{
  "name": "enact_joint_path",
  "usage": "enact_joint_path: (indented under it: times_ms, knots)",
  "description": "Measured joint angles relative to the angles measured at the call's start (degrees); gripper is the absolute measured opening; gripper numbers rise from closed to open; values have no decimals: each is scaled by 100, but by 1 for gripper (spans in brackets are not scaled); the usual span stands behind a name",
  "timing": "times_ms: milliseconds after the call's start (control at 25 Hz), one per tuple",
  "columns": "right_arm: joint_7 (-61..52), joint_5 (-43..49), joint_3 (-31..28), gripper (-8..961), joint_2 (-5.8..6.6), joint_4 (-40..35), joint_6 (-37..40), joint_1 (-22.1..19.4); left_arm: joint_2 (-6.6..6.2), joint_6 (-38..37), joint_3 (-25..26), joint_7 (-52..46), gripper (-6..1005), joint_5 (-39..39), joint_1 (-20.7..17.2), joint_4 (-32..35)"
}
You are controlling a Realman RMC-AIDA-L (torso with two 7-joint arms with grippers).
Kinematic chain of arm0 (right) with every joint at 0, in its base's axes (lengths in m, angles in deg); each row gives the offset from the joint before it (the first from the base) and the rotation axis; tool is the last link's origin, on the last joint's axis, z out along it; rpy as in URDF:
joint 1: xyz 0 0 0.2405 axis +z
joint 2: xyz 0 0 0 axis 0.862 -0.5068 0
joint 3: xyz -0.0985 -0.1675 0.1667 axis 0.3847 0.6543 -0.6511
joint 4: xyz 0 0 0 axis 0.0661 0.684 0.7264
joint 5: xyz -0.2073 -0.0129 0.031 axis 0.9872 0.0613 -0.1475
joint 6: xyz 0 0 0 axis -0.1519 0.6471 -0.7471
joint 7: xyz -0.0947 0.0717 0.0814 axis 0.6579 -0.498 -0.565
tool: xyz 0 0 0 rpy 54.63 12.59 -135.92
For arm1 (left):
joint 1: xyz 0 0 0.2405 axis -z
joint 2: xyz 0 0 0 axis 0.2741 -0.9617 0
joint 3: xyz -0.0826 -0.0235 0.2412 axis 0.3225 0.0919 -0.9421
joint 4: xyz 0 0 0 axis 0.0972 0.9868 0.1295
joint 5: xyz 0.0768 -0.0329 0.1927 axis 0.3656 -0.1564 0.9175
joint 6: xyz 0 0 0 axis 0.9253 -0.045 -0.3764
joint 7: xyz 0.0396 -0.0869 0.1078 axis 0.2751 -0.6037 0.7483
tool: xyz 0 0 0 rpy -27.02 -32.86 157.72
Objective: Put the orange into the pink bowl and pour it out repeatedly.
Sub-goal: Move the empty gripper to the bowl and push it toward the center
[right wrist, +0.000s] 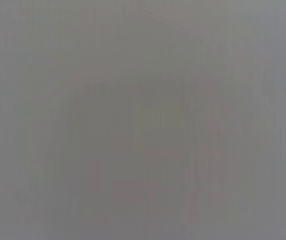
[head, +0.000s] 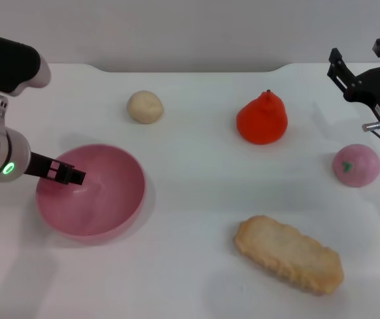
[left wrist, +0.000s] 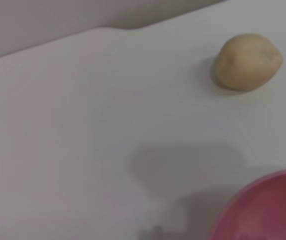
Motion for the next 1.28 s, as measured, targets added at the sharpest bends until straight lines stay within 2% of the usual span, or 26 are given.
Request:
enact_joint_path:
  times_ms: [400,1040,1280]
  knots:
    - [3,-1,31,747,0,-16,0,-6,-7,-180,3,-79,783,-20,73,-458]
    - [9,2,12,733,7,-295,8,-189,-15,-503,-31,-86,626,-282,279,-1008]
    - [12,10,17,728,9,-323,3,-222,-9,-524,-66,-93,352,-294,285,-1068]
